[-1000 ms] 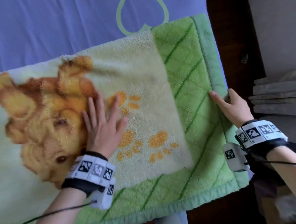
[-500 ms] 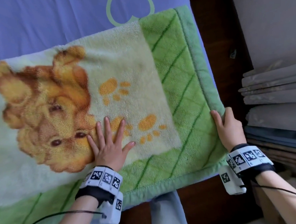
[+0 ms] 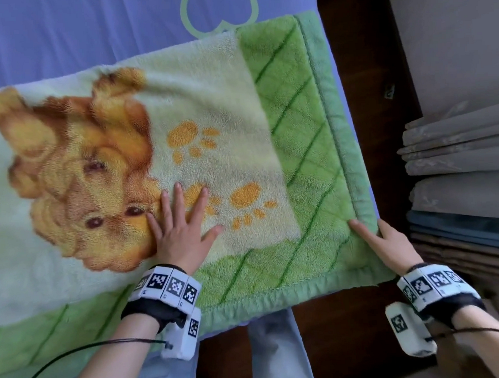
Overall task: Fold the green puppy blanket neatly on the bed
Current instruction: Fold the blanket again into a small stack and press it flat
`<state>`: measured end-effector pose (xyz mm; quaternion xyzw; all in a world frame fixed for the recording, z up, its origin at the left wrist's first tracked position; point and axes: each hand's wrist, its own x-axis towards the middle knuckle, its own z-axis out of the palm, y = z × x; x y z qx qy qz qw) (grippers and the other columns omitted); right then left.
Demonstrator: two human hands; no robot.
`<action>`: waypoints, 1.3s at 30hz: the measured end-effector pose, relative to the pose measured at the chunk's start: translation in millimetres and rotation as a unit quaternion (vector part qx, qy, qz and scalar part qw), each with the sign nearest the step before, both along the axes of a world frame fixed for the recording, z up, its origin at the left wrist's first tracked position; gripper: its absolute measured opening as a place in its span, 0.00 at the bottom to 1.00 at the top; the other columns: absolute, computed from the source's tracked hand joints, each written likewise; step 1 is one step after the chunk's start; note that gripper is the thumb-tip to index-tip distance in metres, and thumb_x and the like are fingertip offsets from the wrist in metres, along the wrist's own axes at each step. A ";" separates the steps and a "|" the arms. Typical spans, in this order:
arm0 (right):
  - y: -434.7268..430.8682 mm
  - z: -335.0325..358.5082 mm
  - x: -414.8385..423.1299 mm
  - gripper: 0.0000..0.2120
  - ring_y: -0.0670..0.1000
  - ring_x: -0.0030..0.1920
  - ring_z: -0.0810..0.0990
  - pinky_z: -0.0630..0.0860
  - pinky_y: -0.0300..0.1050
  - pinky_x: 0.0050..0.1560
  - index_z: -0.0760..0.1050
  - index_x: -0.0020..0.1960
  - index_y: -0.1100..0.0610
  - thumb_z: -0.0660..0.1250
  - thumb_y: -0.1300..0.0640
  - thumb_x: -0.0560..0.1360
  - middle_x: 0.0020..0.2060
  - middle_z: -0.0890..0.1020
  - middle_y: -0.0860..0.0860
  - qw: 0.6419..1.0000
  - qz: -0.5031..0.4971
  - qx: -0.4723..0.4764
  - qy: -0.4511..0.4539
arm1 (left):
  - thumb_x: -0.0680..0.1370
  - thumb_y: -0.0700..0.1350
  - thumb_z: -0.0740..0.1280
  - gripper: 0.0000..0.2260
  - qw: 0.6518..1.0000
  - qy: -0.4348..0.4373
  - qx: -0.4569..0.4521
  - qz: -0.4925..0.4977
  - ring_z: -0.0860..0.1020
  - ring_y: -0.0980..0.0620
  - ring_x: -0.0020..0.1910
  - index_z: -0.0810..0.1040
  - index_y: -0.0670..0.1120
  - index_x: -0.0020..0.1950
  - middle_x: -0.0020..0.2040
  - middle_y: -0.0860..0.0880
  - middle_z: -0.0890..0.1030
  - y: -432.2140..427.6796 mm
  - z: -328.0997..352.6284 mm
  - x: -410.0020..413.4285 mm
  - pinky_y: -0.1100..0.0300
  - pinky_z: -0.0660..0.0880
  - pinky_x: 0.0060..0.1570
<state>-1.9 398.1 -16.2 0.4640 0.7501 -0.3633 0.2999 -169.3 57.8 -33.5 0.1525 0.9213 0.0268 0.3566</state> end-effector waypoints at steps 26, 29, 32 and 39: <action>-279.1 64.7 -138.9 0.31 0.39 0.61 0.76 0.74 0.46 0.63 0.59 0.74 0.42 0.68 0.47 0.75 0.65 0.76 0.41 0.937 0.144 -0.169 0.269 | 0.79 0.58 0.55 0.19 0.887 -0.047 0.324 0.326 0.73 0.69 0.54 0.71 0.57 0.68 0.60 0.63 0.75 -136.7 63.3 28.6 0.84 0.63 0.48; -302.5 63.4 -133.2 0.34 0.30 0.59 0.73 0.71 0.31 0.60 0.53 0.74 0.36 0.65 0.43 0.73 0.66 0.71 0.35 0.926 0.212 -0.164 0.266 | 0.79 0.60 0.53 0.20 0.877 -0.051 0.322 0.354 0.72 0.69 0.55 0.72 0.58 0.67 0.59 0.64 0.74 -156.3 68.1 32.9 0.85 0.63 0.47; -323.2 50.6 -124.4 0.35 0.41 0.59 0.77 0.74 0.39 0.61 0.50 0.75 0.37 0.65 0.44 0.75 0.65 0.76 0.43 0.913 0.295 -0.162 0.232 | 0.78 0.61 0.51 0.22 0.868 -0.060 0.324 0.371 0.73 0.65 0.58 0.72 0.57 0.67 0.59 0.63 0.75 -172.1 70.1 37.9 0.80 0.66 0.52; -337.1 28.7 -134.9 0.23 0.51 0.29 0.78 0.76 0.48 0.34 0.59 0.73 0.46 0.56 0.42 0.80 0.30 0.80 0.52 0.900 0.378 -0.133 0.170 | 0.71 0.70 0.54 0.32 0.872 -0.189 0.236 0.386 0.76 0.53 0.59 0.67 0.54 0.70 0.65 0.51 0.76 -177.6 42.5 49.5 0.60 0.70 0.57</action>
